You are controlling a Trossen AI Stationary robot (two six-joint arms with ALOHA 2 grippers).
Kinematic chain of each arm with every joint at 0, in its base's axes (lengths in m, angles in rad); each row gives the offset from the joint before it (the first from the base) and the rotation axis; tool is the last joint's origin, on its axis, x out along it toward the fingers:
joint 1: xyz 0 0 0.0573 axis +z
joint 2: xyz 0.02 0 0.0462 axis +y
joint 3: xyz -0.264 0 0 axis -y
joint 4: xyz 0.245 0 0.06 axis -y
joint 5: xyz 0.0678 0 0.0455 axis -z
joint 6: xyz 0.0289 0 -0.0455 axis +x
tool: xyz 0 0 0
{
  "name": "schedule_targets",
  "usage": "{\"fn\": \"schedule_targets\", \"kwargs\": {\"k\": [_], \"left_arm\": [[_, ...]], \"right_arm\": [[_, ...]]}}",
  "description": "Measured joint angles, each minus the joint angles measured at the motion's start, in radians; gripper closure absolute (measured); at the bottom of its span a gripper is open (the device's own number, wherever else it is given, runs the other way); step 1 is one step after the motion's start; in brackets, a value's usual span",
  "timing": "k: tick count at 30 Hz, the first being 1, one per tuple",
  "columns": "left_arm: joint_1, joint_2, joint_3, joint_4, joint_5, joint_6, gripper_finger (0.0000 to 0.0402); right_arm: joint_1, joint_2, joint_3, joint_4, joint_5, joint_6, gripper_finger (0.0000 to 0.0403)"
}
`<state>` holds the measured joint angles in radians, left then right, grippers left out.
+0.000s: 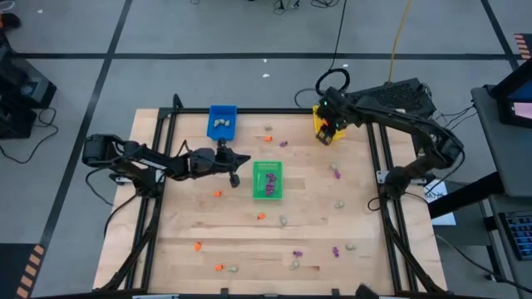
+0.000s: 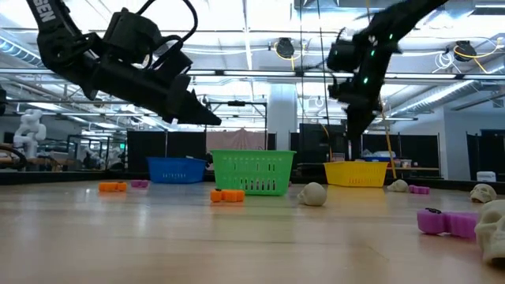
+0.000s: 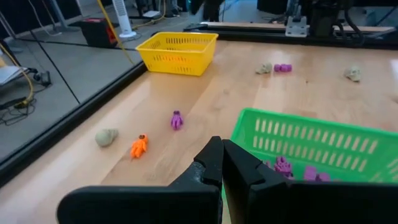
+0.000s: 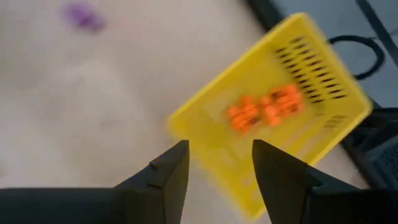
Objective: Sort Halloween decoration
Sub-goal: Put the white skull toy into the blue bin
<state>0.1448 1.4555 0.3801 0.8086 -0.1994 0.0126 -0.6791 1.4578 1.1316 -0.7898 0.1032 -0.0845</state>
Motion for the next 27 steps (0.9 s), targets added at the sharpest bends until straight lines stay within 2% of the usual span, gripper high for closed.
{"fn": "schedule_targets", "kwargs": {"k": [5, 11, 17, 21, 27], "left_arm": [[0.000, 0.000, -0.013, -0.001, 0.008, 0.000, 0.0393], [0.000, 0.000, -0.023, -0.002, 0.013, -0.006, 0.0393], [0.000, 0.000, -0.023, -0.005, 0.013, -0.006, 0.0393], [0.000, 0.000, -0.023, -0.007, 0.013, -0.006, 0.0393], [-0.001, 0.000, -0.023, -0.008, 0.039, -0.006, 0.0393]], "right_arm": [[0.168, -0.088, -0.021, -0.137, 0.000, 0.088, 0.0240], [0.389, -0.148, -0.109, -0.250, -0.033, 0.294, 0.0240], [0.647, -0.170, -0.221, -0.263, -0.109, 0.330, 0.0239], [0.809, -0.164, -0.265, -0.260, -0.108, 0.401, 0.0239], [0.958, -0.147, -0.271, -0.222, -0.100, 0.465, 0.0238]]}}
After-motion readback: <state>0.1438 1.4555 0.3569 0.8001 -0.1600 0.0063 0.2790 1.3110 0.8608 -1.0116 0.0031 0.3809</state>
